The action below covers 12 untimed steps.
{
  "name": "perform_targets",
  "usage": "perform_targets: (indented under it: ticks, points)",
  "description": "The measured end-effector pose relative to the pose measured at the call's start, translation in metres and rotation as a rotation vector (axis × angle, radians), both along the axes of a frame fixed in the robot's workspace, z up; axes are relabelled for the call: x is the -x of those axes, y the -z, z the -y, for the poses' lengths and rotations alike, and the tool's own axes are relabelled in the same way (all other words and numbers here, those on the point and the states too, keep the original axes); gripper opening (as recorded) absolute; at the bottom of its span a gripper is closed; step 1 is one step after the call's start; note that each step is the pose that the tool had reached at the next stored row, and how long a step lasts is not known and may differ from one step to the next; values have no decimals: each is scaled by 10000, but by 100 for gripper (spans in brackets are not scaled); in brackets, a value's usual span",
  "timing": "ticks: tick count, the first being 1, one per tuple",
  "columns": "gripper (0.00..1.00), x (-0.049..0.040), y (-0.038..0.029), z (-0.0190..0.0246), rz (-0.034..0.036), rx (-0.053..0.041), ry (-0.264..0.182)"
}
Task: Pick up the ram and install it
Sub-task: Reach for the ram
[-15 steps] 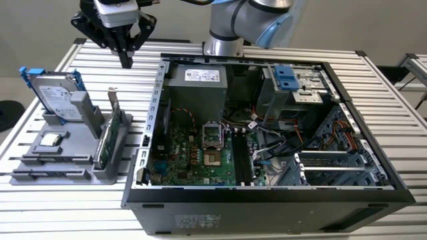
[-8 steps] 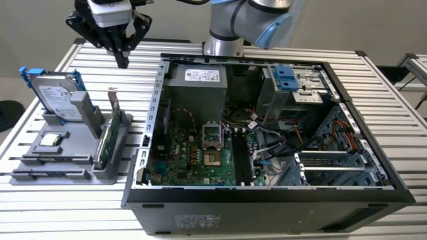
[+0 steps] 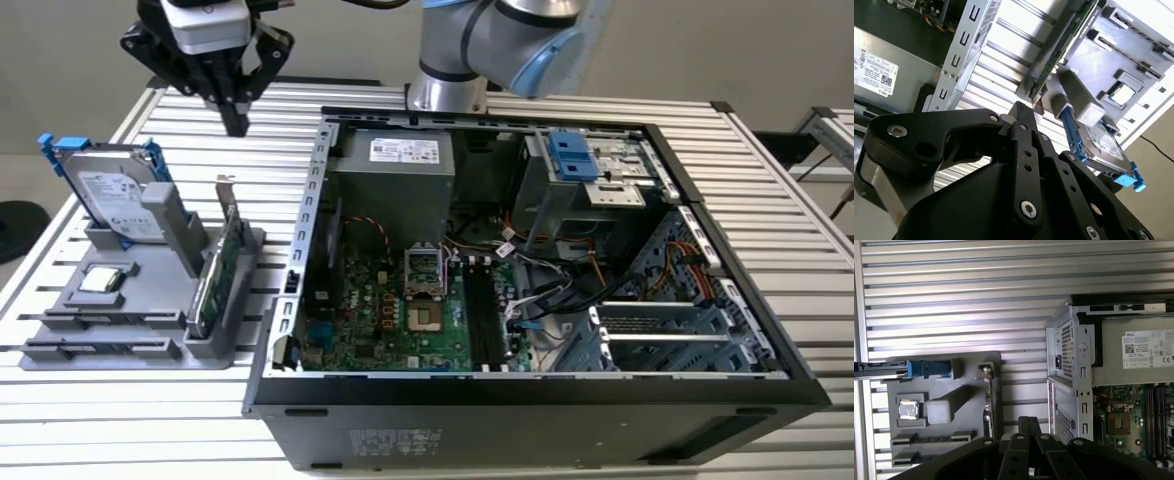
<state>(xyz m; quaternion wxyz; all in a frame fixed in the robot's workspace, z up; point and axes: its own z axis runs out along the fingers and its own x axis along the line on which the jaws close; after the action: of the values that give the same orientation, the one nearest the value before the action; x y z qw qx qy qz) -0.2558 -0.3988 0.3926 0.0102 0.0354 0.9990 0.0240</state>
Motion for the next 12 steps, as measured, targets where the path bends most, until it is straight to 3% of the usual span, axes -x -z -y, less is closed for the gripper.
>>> perform_targets:
  ticks: [12]
  points:
    - [0,118,0,0,0,0,0]
